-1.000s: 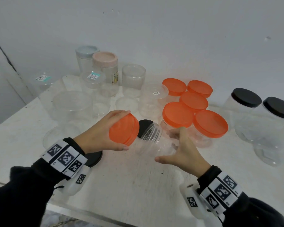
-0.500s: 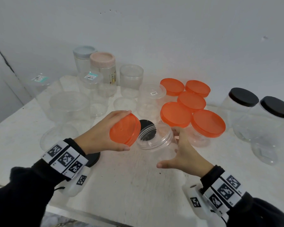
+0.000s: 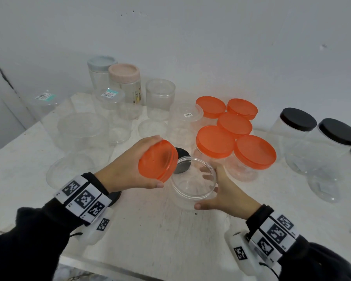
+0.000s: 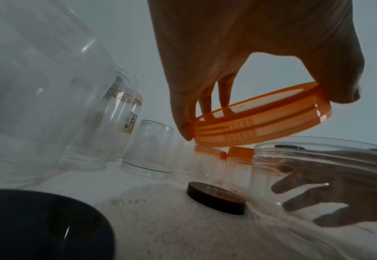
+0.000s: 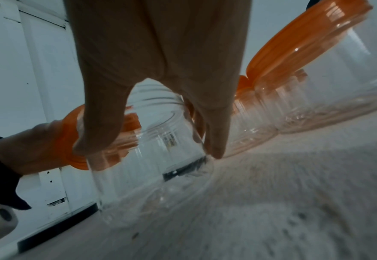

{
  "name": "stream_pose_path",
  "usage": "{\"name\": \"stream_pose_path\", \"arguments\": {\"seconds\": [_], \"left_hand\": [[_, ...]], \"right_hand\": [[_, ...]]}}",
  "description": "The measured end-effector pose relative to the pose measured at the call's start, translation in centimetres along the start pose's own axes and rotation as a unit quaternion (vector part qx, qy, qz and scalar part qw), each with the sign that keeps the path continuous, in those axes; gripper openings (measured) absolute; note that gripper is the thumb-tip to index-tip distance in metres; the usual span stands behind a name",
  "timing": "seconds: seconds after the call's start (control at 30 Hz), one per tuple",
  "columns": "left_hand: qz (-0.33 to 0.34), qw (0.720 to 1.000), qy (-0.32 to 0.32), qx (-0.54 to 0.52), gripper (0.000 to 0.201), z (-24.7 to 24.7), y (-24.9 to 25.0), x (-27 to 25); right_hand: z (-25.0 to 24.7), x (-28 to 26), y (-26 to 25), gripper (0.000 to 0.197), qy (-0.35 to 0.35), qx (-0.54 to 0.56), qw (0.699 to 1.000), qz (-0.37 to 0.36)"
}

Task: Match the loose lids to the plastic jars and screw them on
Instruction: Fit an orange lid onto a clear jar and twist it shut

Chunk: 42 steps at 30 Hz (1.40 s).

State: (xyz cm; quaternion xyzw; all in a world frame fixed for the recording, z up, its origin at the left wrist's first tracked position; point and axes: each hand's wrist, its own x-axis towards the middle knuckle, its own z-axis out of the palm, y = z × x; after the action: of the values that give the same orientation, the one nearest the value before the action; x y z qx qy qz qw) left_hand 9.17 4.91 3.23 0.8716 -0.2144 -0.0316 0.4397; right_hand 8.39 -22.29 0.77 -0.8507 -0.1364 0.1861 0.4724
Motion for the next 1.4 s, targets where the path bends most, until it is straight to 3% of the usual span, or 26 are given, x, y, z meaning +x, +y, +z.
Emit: {"name": "stream_pose_path", "arguments": {"seconds": [0.33,0.67,1.03,1.17,1.27,1.4], "left_hand": [[0.064,0.998,-0.012,-0.002,0.085,2.7,1.3,0.4],[0.095,0.984,-0.033,0.144,0.098,3.9,2.6,1.1],[0.093,0.970,-0.072,0.213,0.103,4.4,3.2,2.0],[0.066,0.979,-0.091,0.169,0.115,4.3,3.0,1.8],[0.023,0.994,-0.092,0.046,0.131,4.3,2.2,1.1],[-0.021,0.994,-0.080,-0.069,0.125,4.1,0.6,0.4]], "right_hand": [[0.9,0.7,-0.4,0.101,-0.009,0.014,1.000,-0.019],[1.3,0.7,-0.6,0.098,-0.008,0.028,0.999,-0.029],[1.3,0.6,-1.1,0.101,-0.004,0.032,0.999,-0.031],[1.3,0.5,-1.0,0.100,-0.011,0.025,0.999,-0.036],[1.0,0.1,-1.0,0.112,-0.031,0.017,0.999,-0.038],[0.0,-0.6,-1.9,0.133,-0.022,-0.028,0.998,-0.053]]}}
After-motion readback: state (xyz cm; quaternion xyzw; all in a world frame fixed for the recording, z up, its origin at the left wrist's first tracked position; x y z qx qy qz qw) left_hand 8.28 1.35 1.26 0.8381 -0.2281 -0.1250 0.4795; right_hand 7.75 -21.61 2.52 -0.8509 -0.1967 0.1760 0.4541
